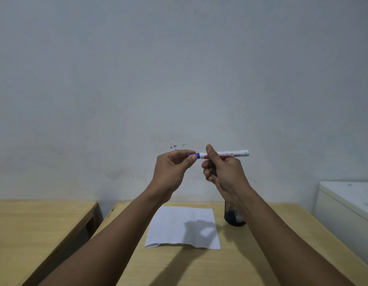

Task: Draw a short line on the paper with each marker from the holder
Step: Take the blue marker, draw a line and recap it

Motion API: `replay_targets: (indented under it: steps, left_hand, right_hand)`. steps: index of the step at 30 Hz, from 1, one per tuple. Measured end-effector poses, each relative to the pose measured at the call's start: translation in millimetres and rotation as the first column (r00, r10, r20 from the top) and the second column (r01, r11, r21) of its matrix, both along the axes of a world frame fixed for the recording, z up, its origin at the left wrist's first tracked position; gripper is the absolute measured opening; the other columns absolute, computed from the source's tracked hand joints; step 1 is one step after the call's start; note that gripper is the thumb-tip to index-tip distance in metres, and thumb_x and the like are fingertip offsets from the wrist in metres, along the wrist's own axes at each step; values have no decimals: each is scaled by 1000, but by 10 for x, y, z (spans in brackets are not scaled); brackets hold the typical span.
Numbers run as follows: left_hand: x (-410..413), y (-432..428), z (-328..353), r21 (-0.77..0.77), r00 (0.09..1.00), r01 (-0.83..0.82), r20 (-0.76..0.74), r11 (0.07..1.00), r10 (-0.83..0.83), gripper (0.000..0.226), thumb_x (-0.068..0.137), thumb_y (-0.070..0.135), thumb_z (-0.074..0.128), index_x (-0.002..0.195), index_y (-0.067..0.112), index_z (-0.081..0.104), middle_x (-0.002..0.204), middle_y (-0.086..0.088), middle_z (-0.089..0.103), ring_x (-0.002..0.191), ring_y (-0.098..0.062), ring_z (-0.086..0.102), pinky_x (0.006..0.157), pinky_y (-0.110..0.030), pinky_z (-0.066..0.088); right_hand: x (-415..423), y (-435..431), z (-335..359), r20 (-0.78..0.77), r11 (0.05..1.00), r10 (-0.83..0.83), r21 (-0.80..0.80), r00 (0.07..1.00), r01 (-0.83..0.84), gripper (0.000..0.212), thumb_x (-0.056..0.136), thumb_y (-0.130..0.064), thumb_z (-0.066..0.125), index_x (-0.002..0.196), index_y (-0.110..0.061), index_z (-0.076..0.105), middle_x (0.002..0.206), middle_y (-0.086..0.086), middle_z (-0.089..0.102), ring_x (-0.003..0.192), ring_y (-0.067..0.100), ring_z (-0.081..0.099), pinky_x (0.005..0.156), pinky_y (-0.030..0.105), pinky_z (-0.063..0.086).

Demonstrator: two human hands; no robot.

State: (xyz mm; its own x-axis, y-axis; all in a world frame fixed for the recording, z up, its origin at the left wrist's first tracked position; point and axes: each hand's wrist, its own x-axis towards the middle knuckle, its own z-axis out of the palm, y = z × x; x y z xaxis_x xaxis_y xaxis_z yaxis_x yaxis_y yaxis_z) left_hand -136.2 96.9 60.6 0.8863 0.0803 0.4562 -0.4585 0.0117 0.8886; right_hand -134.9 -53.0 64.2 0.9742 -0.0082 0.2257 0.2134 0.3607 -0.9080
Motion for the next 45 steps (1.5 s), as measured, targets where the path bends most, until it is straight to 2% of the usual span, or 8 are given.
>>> replay_targets:
  steps: [3, 6, 14, 21, 25, 31, 35, 45]
  left_hand:
    - [103, -63, 124, 25, 999, -53, 3, 998, 53, 12, 86, 16, 77, 96, 11, 78, 87, 1, 77, 74, 4, 68, 66, -10, 48]
    - [227, -205, 236, 93, 994, -105, 44, 990, 101, 9, 84, 18, 78, 92, 13, 78, 86, -4, 75, 71, -4, 65, 59, -12, 48]
    - [753, -617, 385, 424, 972, -217, 175, 879, 156, 10, 79, 47, 70, 74, 39, 73, 78, 17, 72, 72, -8, 64, 83, -54, 52]
    - [1136, -1040, 248, 599, 990, -132, 117, 790, 77, 17, 84, 48, 70, 92, 33, 75, 89, 16, 74, 91, -6, 66, 95, -53, 45]
    - [1366, -1110, -95, 575, 997, -81, 36, 814, 74, 39, 78, 66, 64, 106, 38, 69, 90, 20, 69, 93, -5, 65, 96, -51, 45]
    - [1597, -1161, -765, 702, 960, -80, -137, 708, 244, 44, 84, 55, 67, 119, 28, 65, 103, 14, 70, 103, -12, 61, 91, -41, 31]
    - [1729, -1280, -994, 726, 934, -9, -240, 688, 265, 43, 86, 54, 66, 119, 26, 67, 111, 8, 72, 109, -17, 59, 91, -43, 30]
    - [1949, -1327, -1162, 524, 937, 94, -334, 847, 103, 7, 66, 44, 68, 73, 42, 71, 89, 10, 76, 94, -17, 70, 95, -53, 48]
  right_hand:
    - [111, -186, -41, -21, 966, -241, -106, 970, 238, 55, 82, -51, 77, 118, -12, 64, 88, 6, 61, 68, 18, 57, 62, 30, 49]
    - [250, -434, -111, 268, 728, -512, -368, 816, 578, 62, 84, -46, 77, 138, -26, 51, 119, 0, 49, 109, 21, 56, 89, 36, 48]
    - [534, -951, -142, 571, 215, -406, -699, 713, 682, 39, 86, -44, 74, 124, -35, 67, 139, -1, 46, 129, 20, 43, 93, 34, 21]
    - [874, -1102, -242, 396, 490, -332, -703, 856, 516, 13, 85, -28, 79, 87, -16, 73, 84, -3, 74, 70, 9, 67, 67, 23, 49]
    - [1043, -1233, -472, 306, 549, -364, -692, 880, 468, 27, 87, -13, 74, 109, -20, 59, 74, -1, 71, 67, 8, 67, 66, 23, 50]
    - [1309, -1421, -776, 270, 474, -278, -796, 922, 377, 66, 89, -7, 68, 144, -34, 41, 73, 1, 67, 72, 17, 69, 68, 27, 55]
    - [1454, -1459, -900, 230, 426, -237, -849, 944, 314, 49, 93, -11, 64, 136, -30, 49, 78, 9, 67, 75, 27, 69, 71, 41, 59]
    - [1629, -1456, -1074, 156, 389, -210, -892, 965, 229, 11, 99, -23, 59, 109, -26, 62, 84, 3, 70, 74, 14, 66, 60, 28, 52]
